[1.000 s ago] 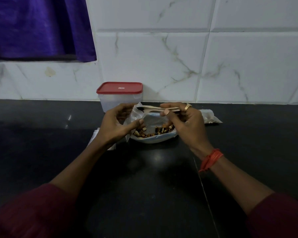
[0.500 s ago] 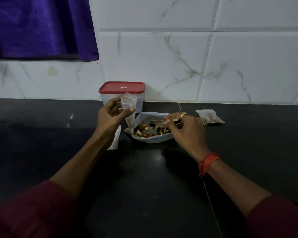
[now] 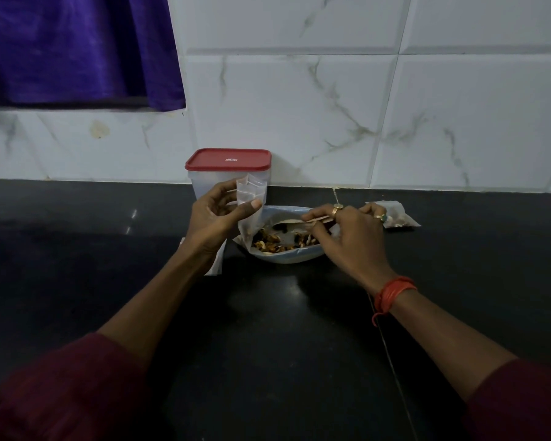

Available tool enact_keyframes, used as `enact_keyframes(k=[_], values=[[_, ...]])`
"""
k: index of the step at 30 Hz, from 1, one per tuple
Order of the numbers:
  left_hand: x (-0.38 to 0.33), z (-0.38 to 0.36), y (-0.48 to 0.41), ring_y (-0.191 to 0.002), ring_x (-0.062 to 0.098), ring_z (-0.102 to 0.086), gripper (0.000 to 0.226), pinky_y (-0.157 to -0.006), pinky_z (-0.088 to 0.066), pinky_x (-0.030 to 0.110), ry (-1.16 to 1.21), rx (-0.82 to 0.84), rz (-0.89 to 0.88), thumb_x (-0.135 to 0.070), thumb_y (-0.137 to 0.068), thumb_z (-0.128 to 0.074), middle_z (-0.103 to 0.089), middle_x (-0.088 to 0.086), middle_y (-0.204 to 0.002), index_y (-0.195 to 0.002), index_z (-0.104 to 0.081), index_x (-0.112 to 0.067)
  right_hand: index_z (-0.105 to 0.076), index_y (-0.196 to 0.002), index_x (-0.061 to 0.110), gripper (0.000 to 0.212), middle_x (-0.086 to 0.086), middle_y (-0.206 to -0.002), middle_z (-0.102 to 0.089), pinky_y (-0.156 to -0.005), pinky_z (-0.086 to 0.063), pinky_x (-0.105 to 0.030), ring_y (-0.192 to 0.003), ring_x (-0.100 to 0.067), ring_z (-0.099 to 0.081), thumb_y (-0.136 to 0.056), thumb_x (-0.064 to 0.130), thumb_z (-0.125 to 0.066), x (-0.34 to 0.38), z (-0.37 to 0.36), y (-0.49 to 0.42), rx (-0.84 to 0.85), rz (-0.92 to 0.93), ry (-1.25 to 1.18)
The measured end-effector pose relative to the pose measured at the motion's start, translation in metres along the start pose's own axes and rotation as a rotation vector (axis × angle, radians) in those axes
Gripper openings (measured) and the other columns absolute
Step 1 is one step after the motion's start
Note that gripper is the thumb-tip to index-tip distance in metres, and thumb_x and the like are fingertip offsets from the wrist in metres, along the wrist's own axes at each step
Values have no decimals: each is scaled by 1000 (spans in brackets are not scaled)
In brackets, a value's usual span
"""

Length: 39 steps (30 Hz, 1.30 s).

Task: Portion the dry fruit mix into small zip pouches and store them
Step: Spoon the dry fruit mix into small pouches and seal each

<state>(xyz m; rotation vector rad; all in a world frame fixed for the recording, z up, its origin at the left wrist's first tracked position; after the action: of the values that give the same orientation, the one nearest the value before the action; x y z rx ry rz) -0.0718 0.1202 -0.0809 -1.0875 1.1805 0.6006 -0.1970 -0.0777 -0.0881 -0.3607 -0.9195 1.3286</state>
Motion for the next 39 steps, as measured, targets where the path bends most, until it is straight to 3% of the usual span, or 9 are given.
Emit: enact_keyframes(k=[7, 14, 20, 25, 28, 33, 36, 37, 39], values=[[4, 2, -2, -116, 21, -65, 65, -94, -57, 40, 3, -5, -5, -29, -71, -79, -68, 8, -125, -131, -60, -11, -74, -104, 39, 16, 8, -73, -67, -92, -24, -37, -79, -12, -61, -92, 35, -63, 2, 5, 1, 8, 97, 187], [3, 1, -2, -114, 18, -67, 64, -88, -58, 30, -2, 1, -19, -31, -70, -80, -69, 5, -123, -129, -61, -14, -73, -108, 35, 19, 7, -69, -65, -97, -32, -44, -74, -13, -61, -92, 34, -63, 1, 4, 4, 17, 90, 209], [4, 2, -3, -115, 15, -65, 66, -95, -56, 34, -103, 29, -48, -37, -68, -85, -68, 1, -125, -128, -62, -19, -76, -102, 31, 25, 8, -61, -59, -98, -32, -44, -66, -12, -57, -90, 41, -57, 0, 1, 5, 18, 45, 178], [0, -3, 1, -113, 6, -63, 63, -84, -54, 16, -196, 73, -98, -37, -70, -80, -67, -7, -124, -128, -62, -21, -77, -96, 33, 23, 12, -53, -58, -92, -28, -35, -59, -4, -49, -88, 42, -58, 6, 0, 5, -22, 4, 49], [-1, -2, 1, -112, 4, -63, 60, -84, -55, 16, -206, 87, -105, -36, -71, -80, -67, -9, -123, -127, -62, -25, -78, -96, 32, 14, 10, -60, -67, -91, -32, -33, -59, 4, -50, -88, 36, -67, 7, -1, 5, -23, -69, -70], [0, -2, 0, -111, 4, -63, 64, -82, -54, 15, -229, 89, -102, -40, -69, -79, -66, -12, -121, -127, -61, -25, -78, -102, 29, 16, 10, -71, -71, -100, -39, -36, -73, -4, -59, -93, 32, -66, 9, -7, 6, 66, -201, -140], [1, -1, -1, -113, 7, -63, 64, -84, -54, 17, -228, 83, -102, -39, -69, -79, -67, -9, -122, -128, -61, -23, -76, -110, 29, 19, 25, -61, -50, -80, -35, -9, -64, 6, -49, -94, 30, -65, 9, -7, 5, 151, -143, -112], [1, -1, -1, -113, 8, -64, 64, -88, -55, 21, -227, 80, -102, -39, -69, -80, -67, -8, -123, -128, -62, -22, -76, -110, 31, 20, 26, -60, -47, -80, -31, -10, -63, 8, -46, -95, 31, -64, 10, -6, 5, 157, -96, -82], [3, 0, -1, -115, 12, -64, 63, -94, -56, 31, -225, 78, -101, -38, -70, -81, -68, -4, -125, -129, -63, -21, -76, -108, 35, 23, 25, -59, -48, -91, -31, -30, -64, 7, -46, -93, 37, -58, 11, -3, 4, 161, -28, -33]])
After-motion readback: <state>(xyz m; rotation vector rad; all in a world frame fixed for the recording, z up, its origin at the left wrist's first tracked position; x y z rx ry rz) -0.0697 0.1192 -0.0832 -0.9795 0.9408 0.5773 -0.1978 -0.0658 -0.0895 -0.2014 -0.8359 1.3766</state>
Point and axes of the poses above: each hand's wrist, its own y-axis away from the middle knuckle, its own z-axis out of the back of the hand, x = y × z, the point moved 2 cm from there along -y, towards the middle knuckle
